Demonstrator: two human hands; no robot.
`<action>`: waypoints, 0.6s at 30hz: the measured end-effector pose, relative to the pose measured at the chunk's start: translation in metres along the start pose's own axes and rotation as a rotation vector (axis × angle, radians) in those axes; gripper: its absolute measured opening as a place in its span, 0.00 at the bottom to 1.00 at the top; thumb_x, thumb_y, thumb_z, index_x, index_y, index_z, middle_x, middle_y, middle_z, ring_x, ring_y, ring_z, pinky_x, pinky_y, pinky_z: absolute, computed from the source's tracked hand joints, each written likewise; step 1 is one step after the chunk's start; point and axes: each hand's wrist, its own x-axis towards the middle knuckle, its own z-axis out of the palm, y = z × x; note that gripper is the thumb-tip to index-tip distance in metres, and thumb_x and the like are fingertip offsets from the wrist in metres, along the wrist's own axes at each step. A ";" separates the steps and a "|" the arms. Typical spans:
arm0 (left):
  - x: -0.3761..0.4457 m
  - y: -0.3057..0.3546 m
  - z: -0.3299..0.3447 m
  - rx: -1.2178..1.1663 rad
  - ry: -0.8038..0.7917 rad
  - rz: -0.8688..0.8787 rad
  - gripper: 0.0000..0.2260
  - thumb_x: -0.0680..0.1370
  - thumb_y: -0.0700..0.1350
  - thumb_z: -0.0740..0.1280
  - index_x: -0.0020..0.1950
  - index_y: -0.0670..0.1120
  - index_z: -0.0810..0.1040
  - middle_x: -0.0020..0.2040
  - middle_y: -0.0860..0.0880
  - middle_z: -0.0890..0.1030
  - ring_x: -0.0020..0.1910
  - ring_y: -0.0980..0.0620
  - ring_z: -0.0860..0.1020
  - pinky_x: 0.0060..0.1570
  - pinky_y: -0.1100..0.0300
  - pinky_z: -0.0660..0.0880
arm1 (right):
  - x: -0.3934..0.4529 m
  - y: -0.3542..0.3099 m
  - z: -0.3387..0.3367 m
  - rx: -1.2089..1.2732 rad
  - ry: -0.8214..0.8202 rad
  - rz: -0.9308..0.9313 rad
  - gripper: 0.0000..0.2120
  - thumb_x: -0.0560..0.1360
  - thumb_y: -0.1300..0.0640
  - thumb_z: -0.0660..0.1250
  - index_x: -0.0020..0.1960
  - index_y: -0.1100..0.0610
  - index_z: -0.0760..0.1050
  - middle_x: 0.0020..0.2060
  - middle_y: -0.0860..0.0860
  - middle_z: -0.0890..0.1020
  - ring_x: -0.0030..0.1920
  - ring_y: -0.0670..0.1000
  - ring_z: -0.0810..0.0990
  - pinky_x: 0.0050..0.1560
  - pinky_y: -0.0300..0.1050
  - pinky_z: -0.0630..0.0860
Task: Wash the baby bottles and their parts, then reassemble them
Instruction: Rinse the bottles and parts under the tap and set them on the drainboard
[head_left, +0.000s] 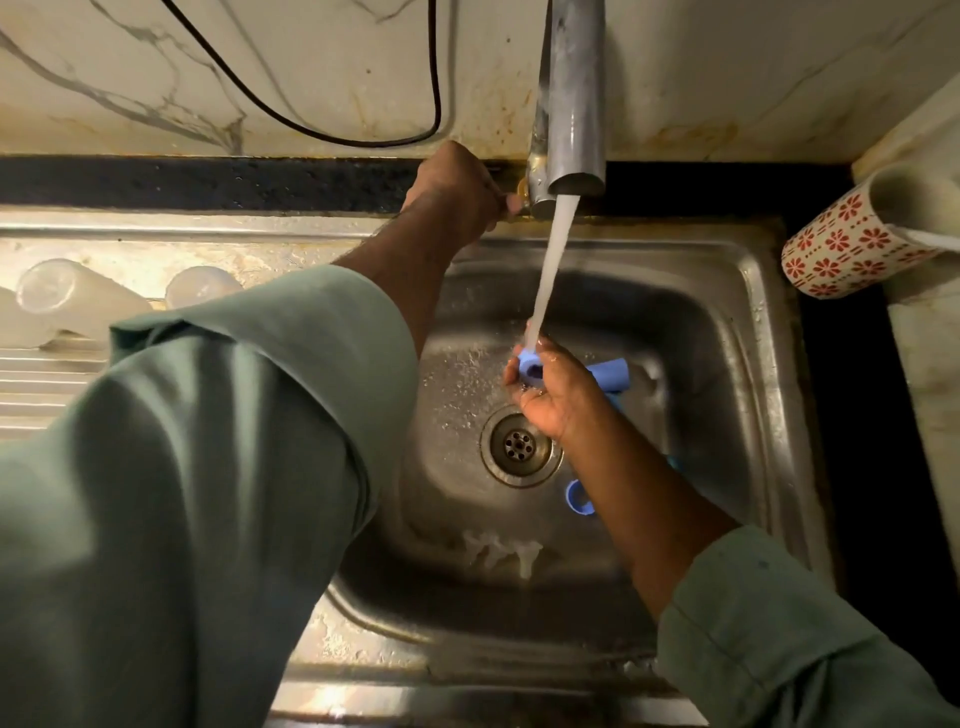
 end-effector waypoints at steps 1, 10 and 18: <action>-0.001 0.000 0.000 0.004 -0.002 0.002 0.13 0.79 0.43 0.72 0.39 0.49 0.69 0.45 0.47 0.82 0.34 0.56 0.78 0.29 0.61 0.71 | -0.001 -0.001 0.001 -0.007 0.001 -0.009 0.10 0.78 0.52 0.66 0.49 0.59 0.73 0.40 0.55 0.72 0.36 0.49 0.72 0.37 0.40 0.74; 0.002 -0.001 -0.001 0.016 -0.023 0.017 0.11 0.77 0.45 0.73 0.40 0.49 0.72 0.48 0.46 0.83 0.38 0.52 0.80 0.30 0.61 0.71 | -0.003 -0.006 0.008 0.080 -0.048 -0.022 0.05 0.78 0.59 0.65 0.50 0.61 0.76 0.45 0.57 0.78 0.46 0.53 0.78 0.44 0.48 0.79; 0.005 -0.002 -0.003 0.010 -0.058 0.002 0.09 0.77 0.46 0.74 0.43 0.47 0.74 0.48 0.46 0.83 0.38 0.53 0.79 0.29 0.61 0.71 | -0.002 -0.001 0.003 -0.008 -0.032 -0.128 0.03 0.77 0.67 0.64 0.50 0.63 0.76 0.49 0.58 0.80 0.48 0.53 0.80 0.53 0.48 0.79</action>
